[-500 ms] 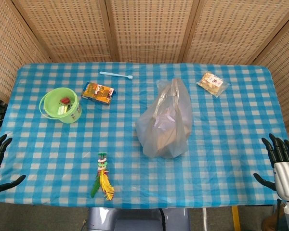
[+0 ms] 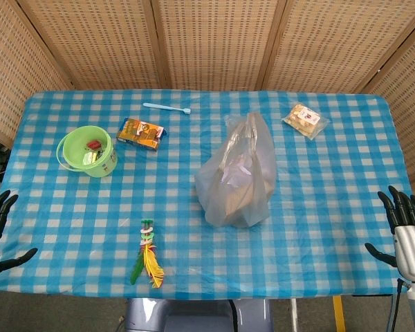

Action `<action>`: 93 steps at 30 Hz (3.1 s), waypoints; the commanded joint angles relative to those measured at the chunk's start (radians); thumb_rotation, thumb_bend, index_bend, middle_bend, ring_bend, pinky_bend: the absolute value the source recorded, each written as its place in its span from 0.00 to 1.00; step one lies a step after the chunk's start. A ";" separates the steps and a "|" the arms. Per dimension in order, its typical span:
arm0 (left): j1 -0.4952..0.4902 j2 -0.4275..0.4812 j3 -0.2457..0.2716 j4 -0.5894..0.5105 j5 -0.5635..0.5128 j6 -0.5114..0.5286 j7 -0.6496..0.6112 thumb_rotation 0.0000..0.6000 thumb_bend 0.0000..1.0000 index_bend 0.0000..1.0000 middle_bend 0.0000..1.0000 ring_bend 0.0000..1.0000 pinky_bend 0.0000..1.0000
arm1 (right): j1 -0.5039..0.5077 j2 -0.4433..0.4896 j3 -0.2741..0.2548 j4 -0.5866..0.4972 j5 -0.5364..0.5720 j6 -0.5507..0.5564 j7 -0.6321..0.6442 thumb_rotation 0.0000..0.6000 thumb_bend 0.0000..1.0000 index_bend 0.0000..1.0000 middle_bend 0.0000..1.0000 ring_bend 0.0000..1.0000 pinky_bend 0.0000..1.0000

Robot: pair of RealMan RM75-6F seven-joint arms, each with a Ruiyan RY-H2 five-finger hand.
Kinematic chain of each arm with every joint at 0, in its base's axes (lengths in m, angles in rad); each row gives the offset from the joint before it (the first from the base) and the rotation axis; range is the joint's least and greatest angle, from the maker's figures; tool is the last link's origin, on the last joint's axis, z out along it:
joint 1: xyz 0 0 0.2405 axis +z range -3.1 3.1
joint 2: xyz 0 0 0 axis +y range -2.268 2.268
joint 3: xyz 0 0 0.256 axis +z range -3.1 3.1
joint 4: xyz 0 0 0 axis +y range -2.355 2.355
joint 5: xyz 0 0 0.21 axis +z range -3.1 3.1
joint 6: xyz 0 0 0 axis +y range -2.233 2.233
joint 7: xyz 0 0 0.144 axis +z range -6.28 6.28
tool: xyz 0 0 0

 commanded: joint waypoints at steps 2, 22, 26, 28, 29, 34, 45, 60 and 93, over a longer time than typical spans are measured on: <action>-0.011 0.000 -0.010 -0.003 -0.018 -0.015 0.004 1.00 0.00 0.00 0.00 0.00 0.00 | 0.088 0.103 0.039 -0.077 0.004 -0.134 0.194 1.00 0.00 0.00 0.00 0.00 0.00; -0.053 -0.008 -0.074 0.006 -0.185 -0.103 0.013 1.00 0.00 0.00 0.00 0.00 0.00 | 0.607 0.279 0.219 -0.122 -0.022 -0.716 1.009 1.00 0.00 0.04 0.00 0.00 0.00; -0.058 -0.006 -0.080 0.005 -0.203 -0.113 0.015 1.00 0.00 0.00 0.00 0.00 0.00 | 0.690 0.266 0.244 -0.128 0.005 -0.813 1.109 1.00 0.00 0.09 0.03 0.00 0.00; -0.059 -0.006 -0.082 0.004 -0.207 -0.115 0.015 1.00 0.00 0.00 0.00 0.00 0.00 | 0.732 0.263 0.255 -0.127 0.014 -0.859 1.168 1.00 0.00 0.09 0.04 0.00 0.00; -0.059 -0.005 -0.083 0.004 -0.209 -0.115 0.015 1.00 0.00 0.00 0.00 0.00 0.00 | 0.754 0.262 0.260 -0.127 0.018 -0.885 1.201 1.00 0.00 0.10 0.04 0.00 0.00; -0.059 -0.002 -0.089 0.008 -0.225 -0.118 0.004 1.00 0.00 0.00 0.00 0.00 0.00 | 0.841 0.243 0.289 -0.113 0.042 -0.975 1.326 1.00 0.00 0.12 0.06 0.00 0.00; -0.063 0.004 -0.096 0.015 -0.240 -0.129 -0.014 1.00 0.00 0.00 0.00 0.00 0.00 | 0.952 0.159 0.352 -0.064 0.146 -1.106 1.599 1.00 0.00 0.11 0.13 0.01 0.00; -0.073 0.011 -0.109 0.026 -0.275 -0.154 -0.037 1.00 0.00 0.00 0.00 0.00 0.00 | 1.006 0.059 0.465 0.005 0.113 -1.199 1.898 1.00 0.00 0.42 0.60 0.64 0.59; -0.075 0.024 -0.112 0.033 -0.282 -0.167 -0.074 1.00 0.00 0.00 0.00 0.00 0.00 | 1.107 0.112 0.441 0.015 0.660 -1.178 1.298 1.00 1.00 0.90 0.90 0.90 1.00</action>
